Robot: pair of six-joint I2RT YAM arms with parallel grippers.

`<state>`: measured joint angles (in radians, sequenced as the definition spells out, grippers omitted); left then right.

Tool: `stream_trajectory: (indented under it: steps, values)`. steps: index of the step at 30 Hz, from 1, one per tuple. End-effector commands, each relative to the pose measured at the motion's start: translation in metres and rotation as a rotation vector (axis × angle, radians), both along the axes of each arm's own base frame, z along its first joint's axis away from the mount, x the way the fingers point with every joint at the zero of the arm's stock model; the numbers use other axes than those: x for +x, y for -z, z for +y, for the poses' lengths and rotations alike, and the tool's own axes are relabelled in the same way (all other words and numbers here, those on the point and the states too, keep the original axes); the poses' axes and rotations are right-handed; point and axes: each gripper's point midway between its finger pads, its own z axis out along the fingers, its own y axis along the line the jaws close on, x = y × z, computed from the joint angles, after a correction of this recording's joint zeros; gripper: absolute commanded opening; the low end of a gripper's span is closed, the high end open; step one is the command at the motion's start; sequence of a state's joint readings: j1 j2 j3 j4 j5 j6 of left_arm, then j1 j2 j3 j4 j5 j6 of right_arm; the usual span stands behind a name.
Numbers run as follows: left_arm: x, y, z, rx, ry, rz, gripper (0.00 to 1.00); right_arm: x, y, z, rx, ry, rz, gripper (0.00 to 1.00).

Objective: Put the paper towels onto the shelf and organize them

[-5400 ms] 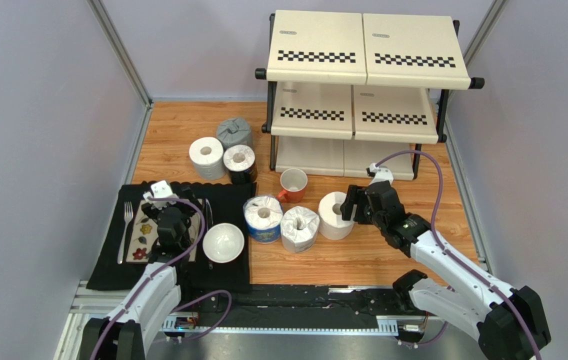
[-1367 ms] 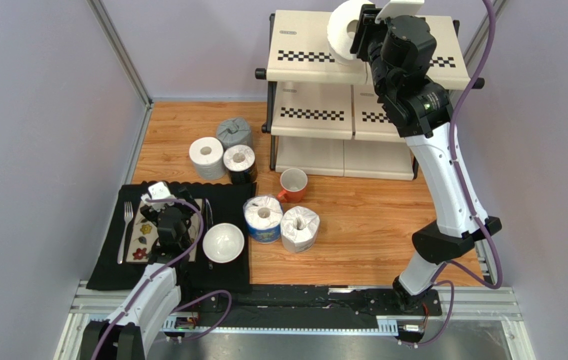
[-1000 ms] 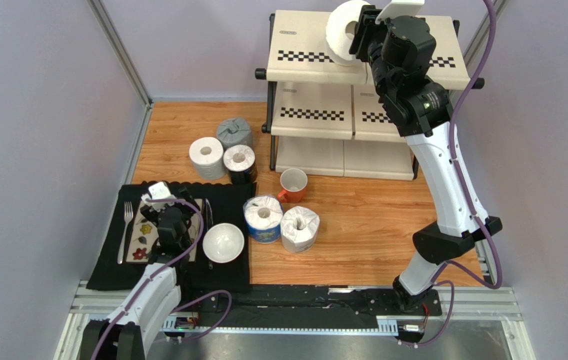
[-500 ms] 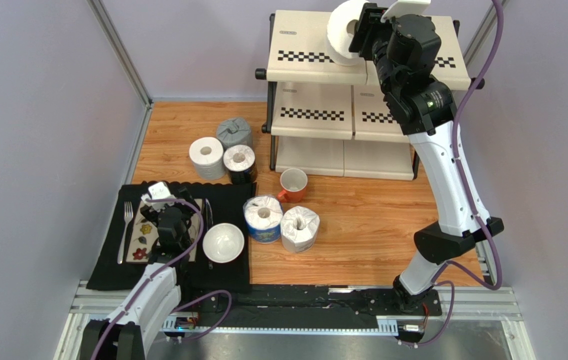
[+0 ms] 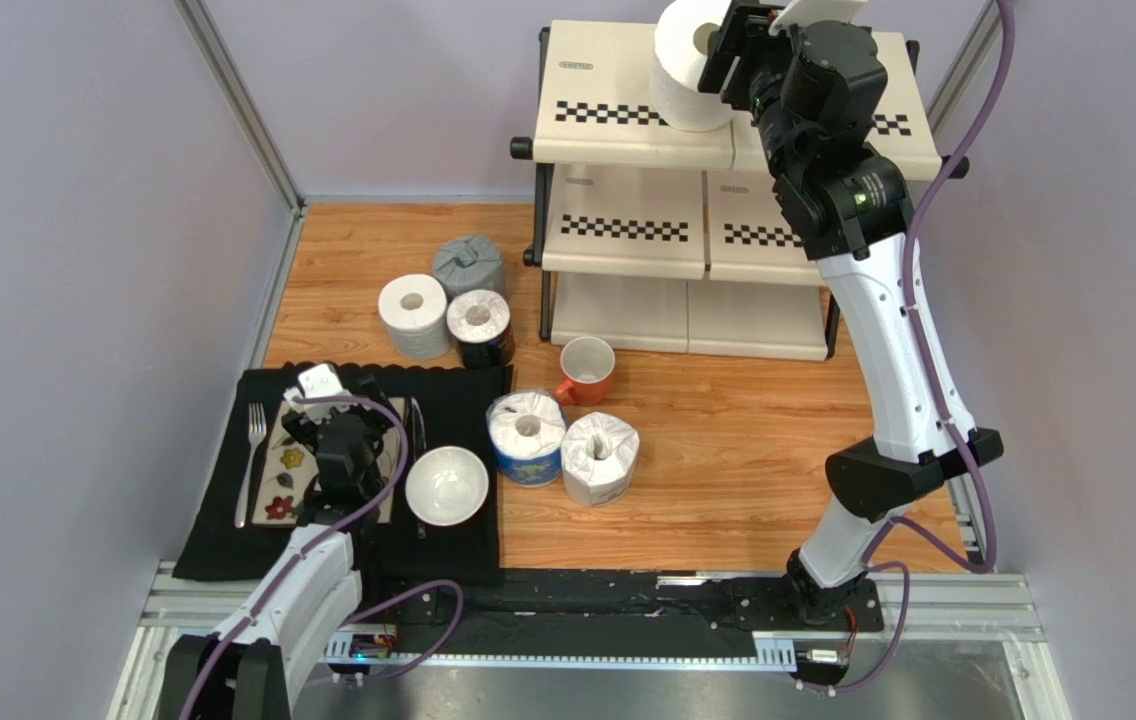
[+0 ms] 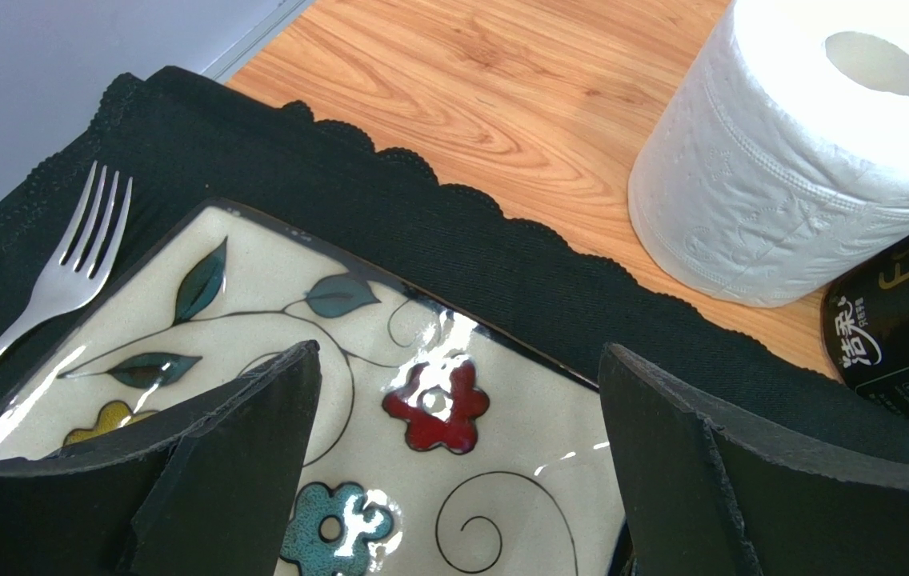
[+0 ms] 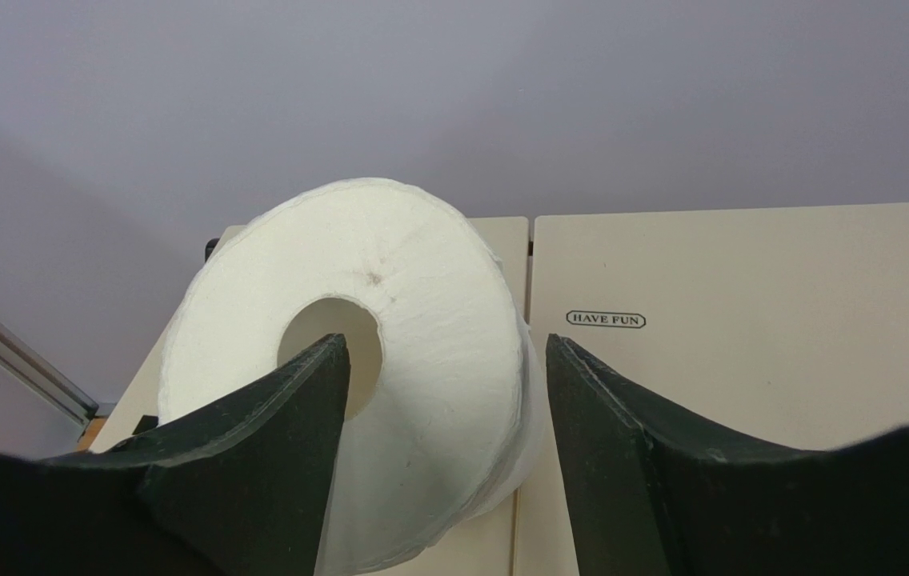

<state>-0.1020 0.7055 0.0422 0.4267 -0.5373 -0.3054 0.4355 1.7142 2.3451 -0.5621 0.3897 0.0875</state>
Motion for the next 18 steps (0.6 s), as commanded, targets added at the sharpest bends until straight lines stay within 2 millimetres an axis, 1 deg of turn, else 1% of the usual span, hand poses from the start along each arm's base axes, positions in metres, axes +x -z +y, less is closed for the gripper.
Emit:
stream_trajectory:
  steps: [1, 8, 10, 11, 13, 18]
  values:
    - [-0.046, 0.081, 0.007, 0.016, -0.013, 0.186, 0.94, 0.006, -0.006, 0.002, 0.032, -0.025, -0.022, 0.65]
    - [-0.046, 0.082, 0.007, 0.015, -0.014, 0.190, 0.93, 0.014, -0.004, 0.003, 0.051, -0.043, -0.039, 0.67]
    - [-0.046, 0.081, 0.007, 0.014, -0.013, 0.187, 0.93, 0.017, -0.001, 0.003, 0.051, -0.046, -0.040, 0.71]
    - [-0.046, 0.081, 0.007, 0.015, -0.014, 0.188, 0.93, 0.016, -0.003, 0.003, 0.052, -0.051, -0.050, 0.75]
    - [-0.046, 0.081, 0.007, 0.015, -0.014, 0.187, 0.94, 0.018, -0.001, 0.005, 0.055, -0.059, -0.053, 0.77]
    - [-0.046, 0.081, 0.007, 0.015, -0.014, 0.187, 0.93, 0.014, -0.011, 0.002, 0.073, -0.068, -0.098, 0.80]
